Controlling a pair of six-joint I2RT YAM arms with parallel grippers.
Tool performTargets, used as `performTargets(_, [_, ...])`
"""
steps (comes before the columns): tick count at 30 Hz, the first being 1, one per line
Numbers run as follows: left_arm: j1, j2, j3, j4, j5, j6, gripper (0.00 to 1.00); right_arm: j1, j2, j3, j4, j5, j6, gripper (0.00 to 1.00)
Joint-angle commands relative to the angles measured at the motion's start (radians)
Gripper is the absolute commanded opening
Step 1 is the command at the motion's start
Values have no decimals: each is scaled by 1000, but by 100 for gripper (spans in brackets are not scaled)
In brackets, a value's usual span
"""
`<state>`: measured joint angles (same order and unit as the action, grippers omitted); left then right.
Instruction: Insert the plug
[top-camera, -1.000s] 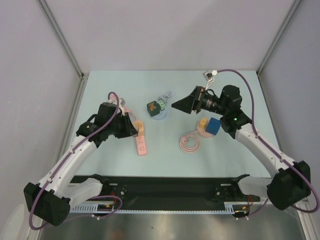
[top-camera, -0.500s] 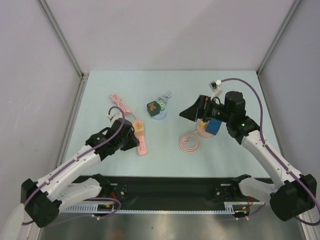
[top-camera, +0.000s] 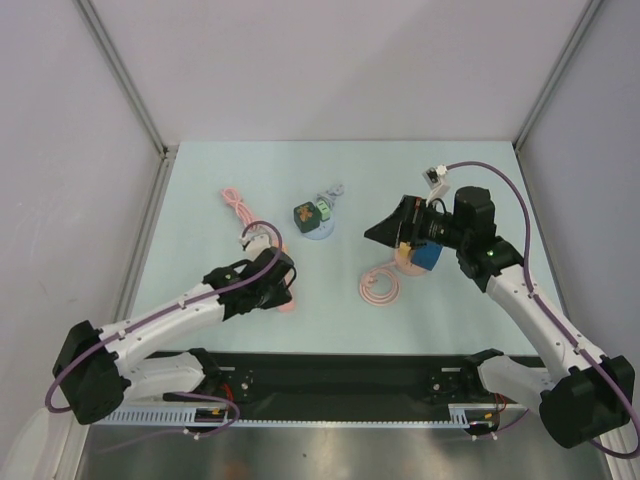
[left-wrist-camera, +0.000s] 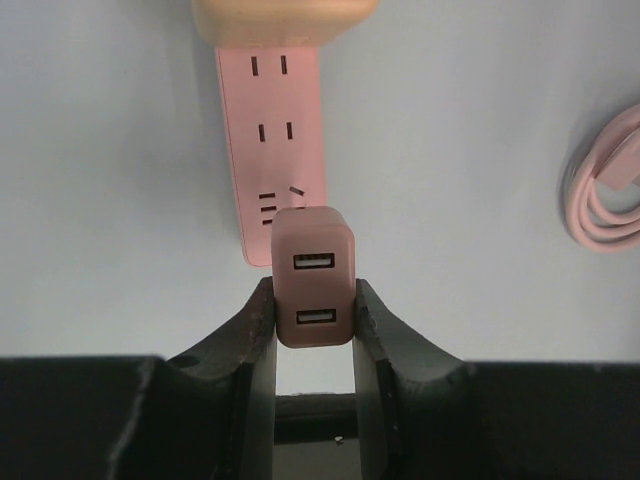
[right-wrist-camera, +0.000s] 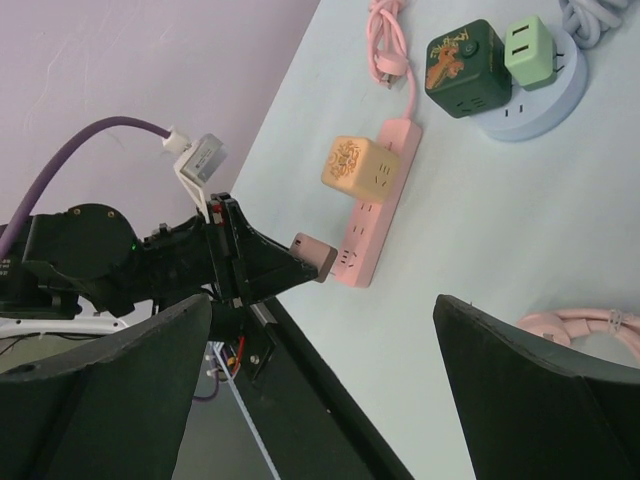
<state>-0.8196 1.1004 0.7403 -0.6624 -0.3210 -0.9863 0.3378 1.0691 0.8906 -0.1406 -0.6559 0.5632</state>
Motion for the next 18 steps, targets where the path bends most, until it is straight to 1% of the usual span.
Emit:
performTargets(1, [-15, 9, 30, 33, -44, 12, 0, -6, -15, -1, 15, -22, -20, 100])
performTargets(6, [-13, 59, 37, 49, -27, 113, 0, -10, -14, -1, 19, -31, -19, 100])
performTargets(11, [-13, 69, 24, 50, -16, 121, 0, -11, -12, -1, 19, -33, -22, 100])
performTargets(18, [22, 18, -19, 61, -18, 127, 0, -13, -14, 1, 21, -33, -22, 100])
